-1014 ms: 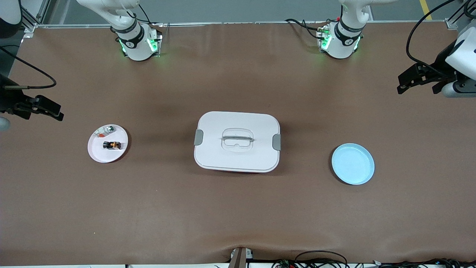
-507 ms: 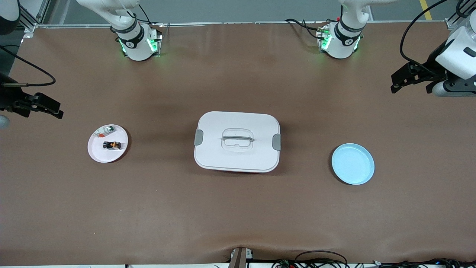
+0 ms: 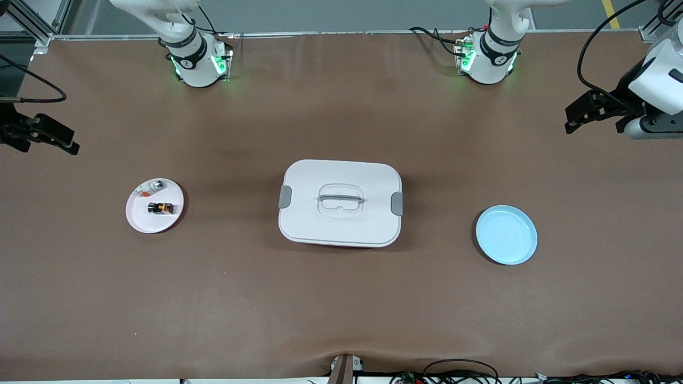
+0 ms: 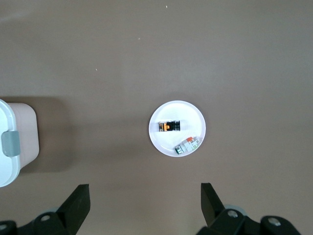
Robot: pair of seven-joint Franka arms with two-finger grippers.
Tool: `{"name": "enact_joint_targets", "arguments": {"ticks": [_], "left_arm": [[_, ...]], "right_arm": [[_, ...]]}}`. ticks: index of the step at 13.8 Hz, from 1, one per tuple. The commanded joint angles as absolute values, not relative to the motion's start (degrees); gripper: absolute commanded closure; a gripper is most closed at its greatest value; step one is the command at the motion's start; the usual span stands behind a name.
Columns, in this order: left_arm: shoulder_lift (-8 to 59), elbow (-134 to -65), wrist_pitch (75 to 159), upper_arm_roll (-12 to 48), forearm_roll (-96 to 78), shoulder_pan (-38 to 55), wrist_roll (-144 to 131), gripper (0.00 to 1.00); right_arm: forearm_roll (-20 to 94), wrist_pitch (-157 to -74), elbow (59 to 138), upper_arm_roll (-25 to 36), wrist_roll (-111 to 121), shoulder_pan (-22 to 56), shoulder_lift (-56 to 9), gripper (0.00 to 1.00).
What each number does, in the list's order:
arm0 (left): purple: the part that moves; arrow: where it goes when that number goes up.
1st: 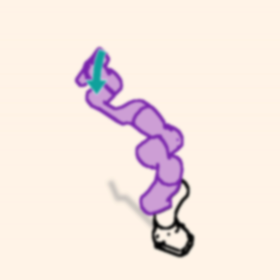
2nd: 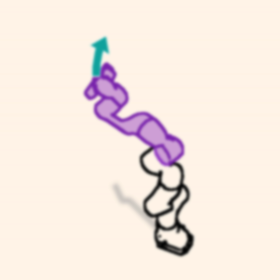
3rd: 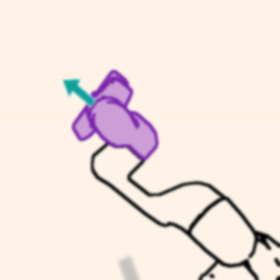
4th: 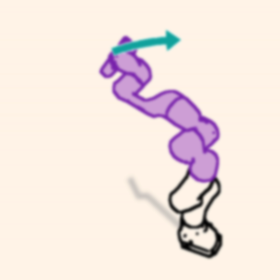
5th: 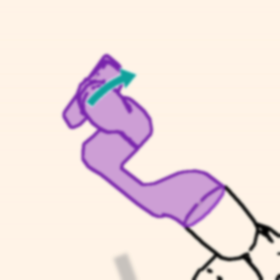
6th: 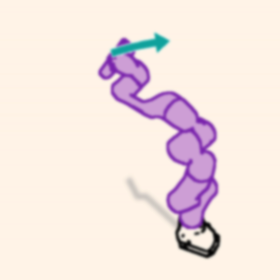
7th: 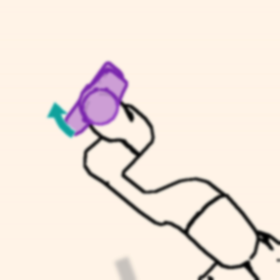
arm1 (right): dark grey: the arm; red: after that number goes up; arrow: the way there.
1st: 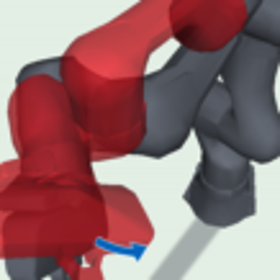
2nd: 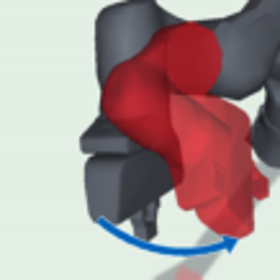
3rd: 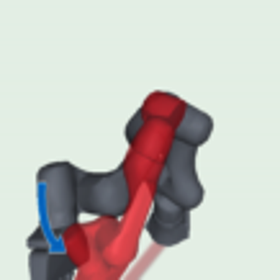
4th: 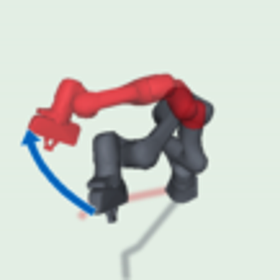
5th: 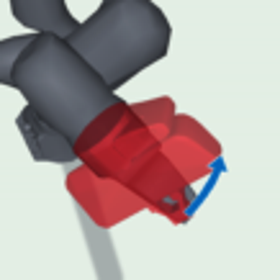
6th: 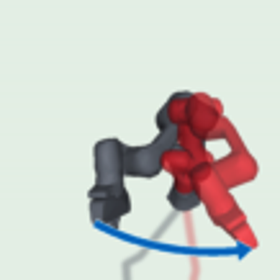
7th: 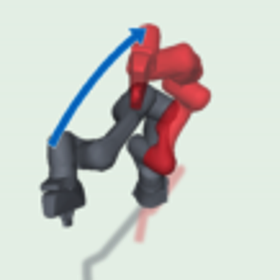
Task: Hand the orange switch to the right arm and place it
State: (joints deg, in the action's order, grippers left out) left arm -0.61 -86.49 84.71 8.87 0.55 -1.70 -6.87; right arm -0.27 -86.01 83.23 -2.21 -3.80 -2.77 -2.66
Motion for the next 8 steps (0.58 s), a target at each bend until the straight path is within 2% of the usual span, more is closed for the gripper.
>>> {"name": "enact_joint_targets", "arguments": {"ticks": [1,8], "left_arm": [[-0.97,-86.48,83.41,9.05,1.49,-1.85,-6.68,0.00],[-0.97,-86.57,83.06,9.05,1.58,-1.93,-6.50,0.00]], "right_arm": [[0.88,-90.95,93.83,-1.85,-4.30,-3.51,4.55,0.00],[1.58,-88.16,93.08,-1.67,-3.34,-4.65,5.10,0.00]]}}
